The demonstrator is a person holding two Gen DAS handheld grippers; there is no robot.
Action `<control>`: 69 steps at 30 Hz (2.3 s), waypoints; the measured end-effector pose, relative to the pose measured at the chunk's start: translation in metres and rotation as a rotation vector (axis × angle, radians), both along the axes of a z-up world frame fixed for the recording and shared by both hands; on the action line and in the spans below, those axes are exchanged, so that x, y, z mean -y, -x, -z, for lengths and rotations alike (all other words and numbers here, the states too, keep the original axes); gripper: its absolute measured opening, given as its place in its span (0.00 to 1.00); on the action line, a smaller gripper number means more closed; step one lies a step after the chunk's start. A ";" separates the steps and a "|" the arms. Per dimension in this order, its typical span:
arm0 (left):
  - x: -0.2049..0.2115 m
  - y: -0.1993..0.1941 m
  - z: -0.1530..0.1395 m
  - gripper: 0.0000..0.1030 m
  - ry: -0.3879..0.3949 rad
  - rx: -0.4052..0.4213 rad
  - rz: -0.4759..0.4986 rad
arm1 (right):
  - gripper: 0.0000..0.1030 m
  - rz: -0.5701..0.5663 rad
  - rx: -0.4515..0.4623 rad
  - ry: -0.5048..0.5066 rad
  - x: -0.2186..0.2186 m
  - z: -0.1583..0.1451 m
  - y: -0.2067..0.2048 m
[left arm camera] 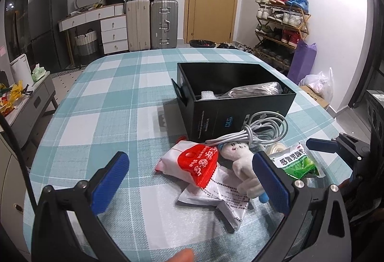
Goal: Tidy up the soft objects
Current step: 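Withdraw both tools from the box toward the remaining items, then grasp the green medicine sachet with the right tool while the left tool grasps the white plush toy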
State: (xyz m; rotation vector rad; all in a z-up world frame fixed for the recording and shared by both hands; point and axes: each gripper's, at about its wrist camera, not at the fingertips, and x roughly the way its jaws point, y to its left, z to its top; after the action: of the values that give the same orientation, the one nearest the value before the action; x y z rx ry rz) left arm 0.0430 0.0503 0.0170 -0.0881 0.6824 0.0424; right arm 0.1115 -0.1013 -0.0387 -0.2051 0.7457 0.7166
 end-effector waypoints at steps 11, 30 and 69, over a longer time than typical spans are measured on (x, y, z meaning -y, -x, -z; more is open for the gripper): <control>-0.001 -0.001 0.005 1.00 0.006 -0.012 0.007 | 0.99 0.010 0.002 0.029 -0.009 0.008 0.000; 0.006 -0.006 0.010 1.00 0.014 -0.025 0.026 | 0.63 -0.035 -0.008 0.031 -0.009 0.012 0.003; 0.020 -0.004 0.009 1.00 0.005 -0.015 0.089 | 0.66 0.024 0.115 -0.053 0.011 -0.007 0.004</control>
State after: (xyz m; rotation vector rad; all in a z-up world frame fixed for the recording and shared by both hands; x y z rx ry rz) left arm 0.0472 0.0302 0.0084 -0.0627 0.7010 -0.0440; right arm 0.1074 -0.1122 -0.0317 -0.1873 0.6175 0.6949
